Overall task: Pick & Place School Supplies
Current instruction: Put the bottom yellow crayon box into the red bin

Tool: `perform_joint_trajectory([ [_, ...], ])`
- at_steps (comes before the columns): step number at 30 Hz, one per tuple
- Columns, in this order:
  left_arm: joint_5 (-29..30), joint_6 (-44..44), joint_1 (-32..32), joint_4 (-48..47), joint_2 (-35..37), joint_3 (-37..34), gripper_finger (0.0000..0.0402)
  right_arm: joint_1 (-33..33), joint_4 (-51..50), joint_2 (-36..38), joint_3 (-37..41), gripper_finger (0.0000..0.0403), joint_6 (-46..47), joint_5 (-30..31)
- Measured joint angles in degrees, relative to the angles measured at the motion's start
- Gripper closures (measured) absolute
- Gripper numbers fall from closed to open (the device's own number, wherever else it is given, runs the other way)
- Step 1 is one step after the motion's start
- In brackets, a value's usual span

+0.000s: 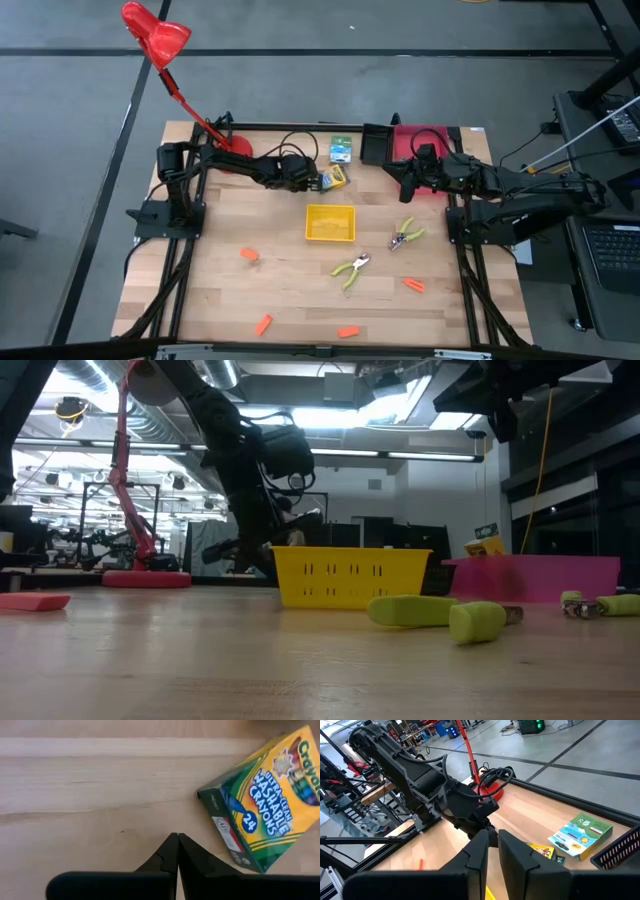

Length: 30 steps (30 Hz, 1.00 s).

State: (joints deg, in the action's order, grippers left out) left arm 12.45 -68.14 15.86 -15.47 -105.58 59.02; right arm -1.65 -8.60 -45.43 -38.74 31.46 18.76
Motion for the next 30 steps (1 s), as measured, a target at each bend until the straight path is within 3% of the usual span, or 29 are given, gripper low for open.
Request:
perform_joint_trajectory([
  [15, -2.56, -11.69, -0.57, 5.78, -0.11, 0.02, 0.04, 0.0, -0.02, 0.0, 0.0, 0.0355, -0.43, -0.4],
  [22, -2.97, -13.72, -0.76, 11.3, 0.11, 0.04, 0.04, 0.0, -0.04, 0.0, 0.0, 0.0355, -0.89, -0.86],
  [30, -2.5, -13.84, -0.37, 11.02, -0.59, 0.07, 0.04, 0.0, -0.33, 0.0, 0.0, 0.0355, -2.35, -0.96],
])
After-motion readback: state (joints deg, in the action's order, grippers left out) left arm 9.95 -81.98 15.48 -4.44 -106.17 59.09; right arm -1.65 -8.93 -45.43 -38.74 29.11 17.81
